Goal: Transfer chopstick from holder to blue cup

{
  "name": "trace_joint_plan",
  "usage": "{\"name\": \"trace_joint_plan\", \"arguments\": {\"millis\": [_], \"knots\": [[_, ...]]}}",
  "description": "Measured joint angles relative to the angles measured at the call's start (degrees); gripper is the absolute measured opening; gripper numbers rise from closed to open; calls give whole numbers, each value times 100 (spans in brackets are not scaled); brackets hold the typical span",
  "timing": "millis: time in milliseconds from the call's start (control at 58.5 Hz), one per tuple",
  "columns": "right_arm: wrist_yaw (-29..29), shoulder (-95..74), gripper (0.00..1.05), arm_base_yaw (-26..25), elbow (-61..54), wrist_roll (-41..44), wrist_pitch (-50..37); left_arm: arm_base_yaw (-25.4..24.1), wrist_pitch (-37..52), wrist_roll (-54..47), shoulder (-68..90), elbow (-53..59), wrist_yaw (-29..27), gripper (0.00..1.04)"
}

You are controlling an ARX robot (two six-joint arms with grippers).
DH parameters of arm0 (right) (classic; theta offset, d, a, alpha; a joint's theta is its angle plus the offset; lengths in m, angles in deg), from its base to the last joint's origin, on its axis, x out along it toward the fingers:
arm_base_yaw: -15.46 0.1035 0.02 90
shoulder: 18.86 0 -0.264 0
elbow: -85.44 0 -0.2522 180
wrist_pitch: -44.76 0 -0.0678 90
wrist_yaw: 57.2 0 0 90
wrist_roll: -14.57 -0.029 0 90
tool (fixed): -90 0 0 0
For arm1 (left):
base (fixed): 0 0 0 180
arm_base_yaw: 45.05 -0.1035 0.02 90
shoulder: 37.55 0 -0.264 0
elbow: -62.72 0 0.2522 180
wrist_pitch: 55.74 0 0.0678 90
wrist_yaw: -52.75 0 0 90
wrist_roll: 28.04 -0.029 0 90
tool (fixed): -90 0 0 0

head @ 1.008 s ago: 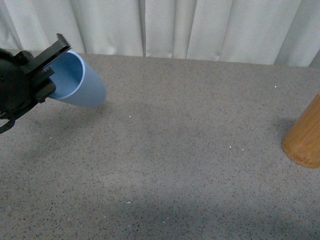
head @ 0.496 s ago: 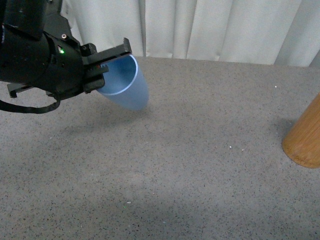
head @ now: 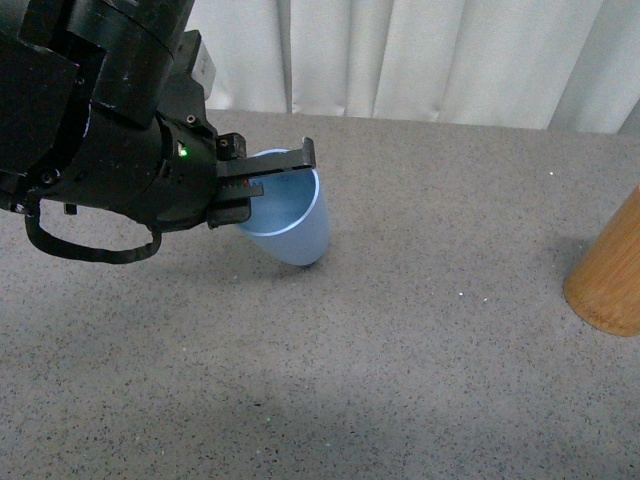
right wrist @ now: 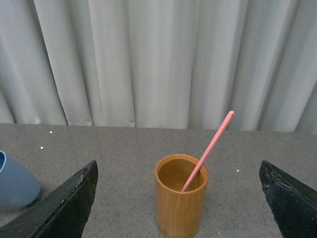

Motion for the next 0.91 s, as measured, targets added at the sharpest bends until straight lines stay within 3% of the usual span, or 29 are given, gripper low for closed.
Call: {"name": "trace_joint_plan", "arguments": {"millis": [632, 906], "knots": [[0, 0, 95, 0, 0, 0, 0, 136, -109, -4, 181, -96, -195, 4], [0, 0, 95, 0, 0, 0, 0, 142, -162, 37, 192, -164, -192, 43]]}}
